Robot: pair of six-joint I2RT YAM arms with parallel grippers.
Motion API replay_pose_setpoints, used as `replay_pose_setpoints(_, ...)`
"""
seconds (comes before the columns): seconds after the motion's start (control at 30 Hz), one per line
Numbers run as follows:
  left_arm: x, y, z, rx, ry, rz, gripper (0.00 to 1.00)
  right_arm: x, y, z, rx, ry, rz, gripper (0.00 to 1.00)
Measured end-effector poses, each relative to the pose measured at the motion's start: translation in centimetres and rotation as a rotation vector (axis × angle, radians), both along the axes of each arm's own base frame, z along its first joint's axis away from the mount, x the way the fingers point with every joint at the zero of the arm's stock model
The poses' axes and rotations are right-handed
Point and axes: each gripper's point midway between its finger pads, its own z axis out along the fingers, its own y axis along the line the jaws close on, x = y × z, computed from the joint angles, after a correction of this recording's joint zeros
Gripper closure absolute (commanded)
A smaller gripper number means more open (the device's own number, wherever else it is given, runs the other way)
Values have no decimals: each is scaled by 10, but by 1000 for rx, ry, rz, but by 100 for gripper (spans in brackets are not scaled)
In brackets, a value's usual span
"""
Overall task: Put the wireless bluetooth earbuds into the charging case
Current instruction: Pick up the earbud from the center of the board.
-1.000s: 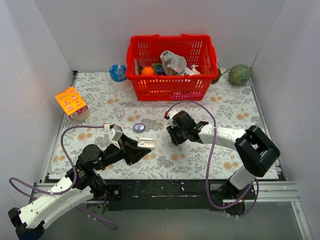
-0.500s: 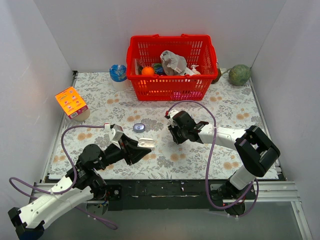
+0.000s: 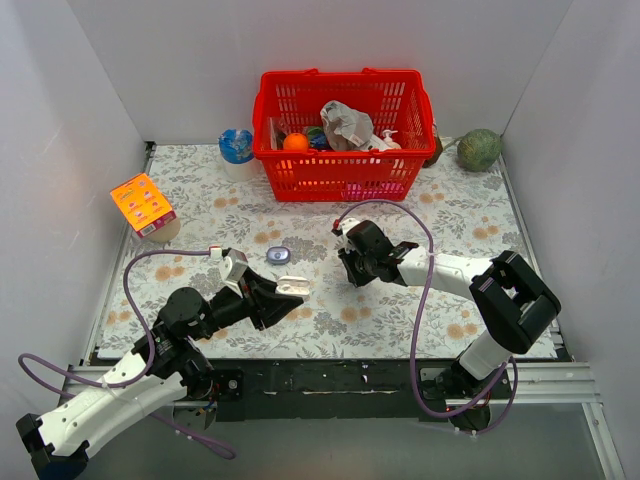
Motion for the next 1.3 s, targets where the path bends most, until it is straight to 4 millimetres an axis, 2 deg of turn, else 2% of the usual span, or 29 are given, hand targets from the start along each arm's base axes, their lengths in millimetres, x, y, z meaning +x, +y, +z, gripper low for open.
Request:
replay_pose_setpoints(0.17,0,0,0,0,0,0,100,1,0,0,1,0,-7,82)
replay_pose_setpoints(0.33,0,0,0,0,0,0,100,1,-1,0,5,2,-15,99)
replay_pose_setpoints(0.8,0,0,0,-4,7,-1,100,5,-3,2,14,-1,-33,99)
replay_pose_setpoints(0.93,0,0,0,-4,7,-1,100,8,-10,7,13,0,-59,99)
replay_pose_setpoints(1.03,0,0,0,-4,7,-1,100,7,-14,18,41,5,-74,99)
replay_pose_setpoints(1.3,0,-1,-1,1,11,0,100,-7,0,78,234,-11,-20,99)
